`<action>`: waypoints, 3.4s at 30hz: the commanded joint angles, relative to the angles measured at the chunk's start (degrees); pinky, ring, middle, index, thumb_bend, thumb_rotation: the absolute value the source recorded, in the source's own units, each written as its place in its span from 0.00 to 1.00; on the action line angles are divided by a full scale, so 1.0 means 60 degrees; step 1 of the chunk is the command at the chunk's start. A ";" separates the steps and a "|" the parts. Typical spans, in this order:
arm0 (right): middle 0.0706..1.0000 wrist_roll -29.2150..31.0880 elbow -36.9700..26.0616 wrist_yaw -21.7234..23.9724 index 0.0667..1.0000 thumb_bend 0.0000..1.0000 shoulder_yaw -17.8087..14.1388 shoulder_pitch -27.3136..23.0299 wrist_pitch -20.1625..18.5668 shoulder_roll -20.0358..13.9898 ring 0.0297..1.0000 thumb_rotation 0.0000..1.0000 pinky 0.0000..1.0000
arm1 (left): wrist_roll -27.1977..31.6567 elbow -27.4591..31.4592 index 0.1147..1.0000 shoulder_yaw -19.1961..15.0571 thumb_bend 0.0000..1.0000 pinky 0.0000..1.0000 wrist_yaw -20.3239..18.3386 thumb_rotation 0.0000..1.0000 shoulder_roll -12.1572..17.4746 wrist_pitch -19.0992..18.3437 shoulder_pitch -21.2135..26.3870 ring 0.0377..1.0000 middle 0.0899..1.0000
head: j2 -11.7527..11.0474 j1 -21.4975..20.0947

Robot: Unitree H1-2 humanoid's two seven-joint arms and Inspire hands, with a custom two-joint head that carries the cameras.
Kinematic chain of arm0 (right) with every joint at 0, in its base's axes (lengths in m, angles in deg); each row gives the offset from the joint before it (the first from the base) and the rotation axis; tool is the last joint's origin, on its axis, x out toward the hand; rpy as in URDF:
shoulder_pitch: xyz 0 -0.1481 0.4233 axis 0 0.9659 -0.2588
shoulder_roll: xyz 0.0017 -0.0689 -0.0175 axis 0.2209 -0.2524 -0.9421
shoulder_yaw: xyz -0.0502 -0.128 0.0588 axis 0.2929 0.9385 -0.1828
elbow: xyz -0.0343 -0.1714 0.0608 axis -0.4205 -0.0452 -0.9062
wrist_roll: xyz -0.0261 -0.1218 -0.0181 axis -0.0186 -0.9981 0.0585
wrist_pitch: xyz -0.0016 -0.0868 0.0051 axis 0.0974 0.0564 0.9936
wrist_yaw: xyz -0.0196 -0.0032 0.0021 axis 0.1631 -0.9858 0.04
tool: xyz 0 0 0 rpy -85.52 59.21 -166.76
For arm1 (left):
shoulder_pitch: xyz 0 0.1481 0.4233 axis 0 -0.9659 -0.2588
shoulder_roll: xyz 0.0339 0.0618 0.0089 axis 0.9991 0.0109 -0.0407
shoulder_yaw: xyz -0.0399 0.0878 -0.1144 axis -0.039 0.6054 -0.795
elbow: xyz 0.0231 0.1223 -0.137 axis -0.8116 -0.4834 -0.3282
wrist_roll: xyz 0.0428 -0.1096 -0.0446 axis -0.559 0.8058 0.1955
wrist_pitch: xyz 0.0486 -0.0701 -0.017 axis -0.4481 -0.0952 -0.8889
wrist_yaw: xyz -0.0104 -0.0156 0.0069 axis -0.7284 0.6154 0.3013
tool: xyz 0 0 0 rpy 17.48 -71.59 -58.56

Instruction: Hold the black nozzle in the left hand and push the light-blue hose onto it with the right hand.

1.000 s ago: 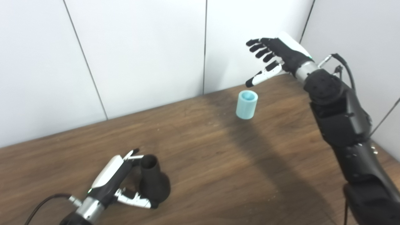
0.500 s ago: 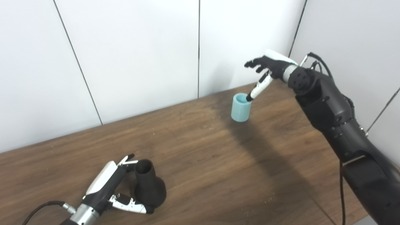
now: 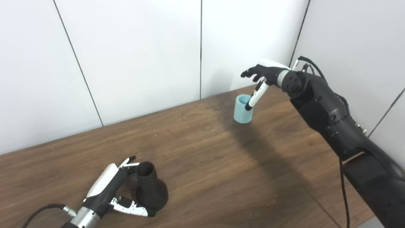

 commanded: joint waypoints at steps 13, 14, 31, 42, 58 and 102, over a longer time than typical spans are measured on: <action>0.89 -0.0406 -0.0043 0.0057 0.85 0.88 0.0625 -0.0387 0.0163 -0.0199 0.86 0.06 0.75 | -0.0630 -0.0450 0.41 0.0376 0.52 1.00 -0.0760 0.00 0.0264 -0.0522 -0.0688 0.59 0.45 | 0.0026 0.0024; 0.89 -0.0472 -0.0025 0.0053 0.85 0.88 0.0773 -0.0389 0.0237 -0.0235 0.86 0.05 0.75 | -0.0631 -0.0451 0.41 0.0377 0.52 1.00 -0.0765 0.00 0.0262 -0.0529 -0.0685 0.59 0.45 | 0.0026 0.0024; 0.84 -0.1018 0.0193 -0.0222 0.80 0.88 0.1452 -0.0524 0.1128 -0.0443 0.82 0.03 0.72 | -0.0556 -0.0248 0.41 0.0360 0.52 1.00 -0.0892 0.00 0.0343 -0.0641 -0.0810 0.59 0.45 | 0.0111 0.0073; 0.79 -0.1000 0.0481 -0.0473 0.77 0.88 0.1397 -0.0551 0.1371 -0.0298 0.77 0.02 0.68 | -0.0494 -0.0287 0.41 0.0351 0.52 1.00 -0.0923 0.00 0.0365 -0.0596 -0.0796 0.59 0.45 | 0.0191 0.0120; 0.62 -0.0993 0.0665 -0.1960 0.64 0.80 0.1217 -0.0396 0.2154 -0.0013 0.58 0.00 0.54 | -0.0463 -0.0084 0.41 0.0261 0.52 1.00 -0.0928 0.00 0.0413 -0.0693 -0.0801 0.59 0.45 | 0.0299 0.0191; 0.64 -0.1041 0.0827 -0.1309 0.62 0.78 0.1298 -0.0122 0.1922 -0.0101 0.61 0.00 0.57 | -0.0295 0.0189 0.41 0.0106 0.52 1.00 -0.1101 0.00 0.0529 -0.0779 -0.0948 0.59 0.45 | 0.0621 0.0241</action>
